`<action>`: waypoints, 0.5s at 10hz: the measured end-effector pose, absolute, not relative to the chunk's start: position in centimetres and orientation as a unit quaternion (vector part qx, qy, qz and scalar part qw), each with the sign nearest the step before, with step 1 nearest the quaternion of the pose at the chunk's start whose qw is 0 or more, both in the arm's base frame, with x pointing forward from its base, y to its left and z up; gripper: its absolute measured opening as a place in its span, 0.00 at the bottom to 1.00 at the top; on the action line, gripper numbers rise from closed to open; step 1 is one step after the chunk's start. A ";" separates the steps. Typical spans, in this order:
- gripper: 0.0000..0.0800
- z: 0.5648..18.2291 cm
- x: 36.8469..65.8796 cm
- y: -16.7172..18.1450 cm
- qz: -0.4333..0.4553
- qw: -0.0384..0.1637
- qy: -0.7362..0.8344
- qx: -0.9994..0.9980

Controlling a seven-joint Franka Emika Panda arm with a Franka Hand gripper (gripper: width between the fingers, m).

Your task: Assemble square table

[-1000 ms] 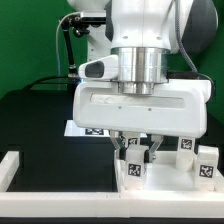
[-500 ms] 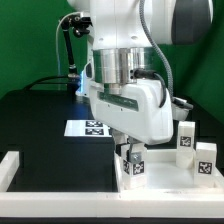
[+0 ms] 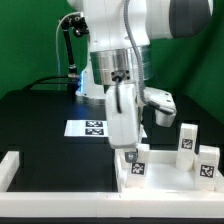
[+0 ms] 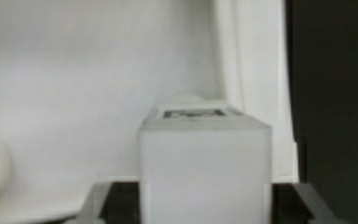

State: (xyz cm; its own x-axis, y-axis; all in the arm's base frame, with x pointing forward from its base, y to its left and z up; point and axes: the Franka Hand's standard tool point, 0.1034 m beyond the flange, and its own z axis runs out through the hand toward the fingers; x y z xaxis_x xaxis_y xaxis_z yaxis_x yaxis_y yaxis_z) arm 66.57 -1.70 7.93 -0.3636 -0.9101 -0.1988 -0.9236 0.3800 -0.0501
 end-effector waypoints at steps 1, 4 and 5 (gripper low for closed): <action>0.37 7.7 66.5 -1.8 0.038 0.105 0.857 -0.502; 0.39 7.6 66.4 -1.9 0.042 0.104 0.876 -0.468; 0.39 7.5 66.4 -1.9 0.042 0.104 0.876 -0.468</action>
Offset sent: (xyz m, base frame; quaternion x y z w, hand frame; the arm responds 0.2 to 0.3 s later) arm 0.0000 0.0000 0.0000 0.0000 0.0000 0.1938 0.9810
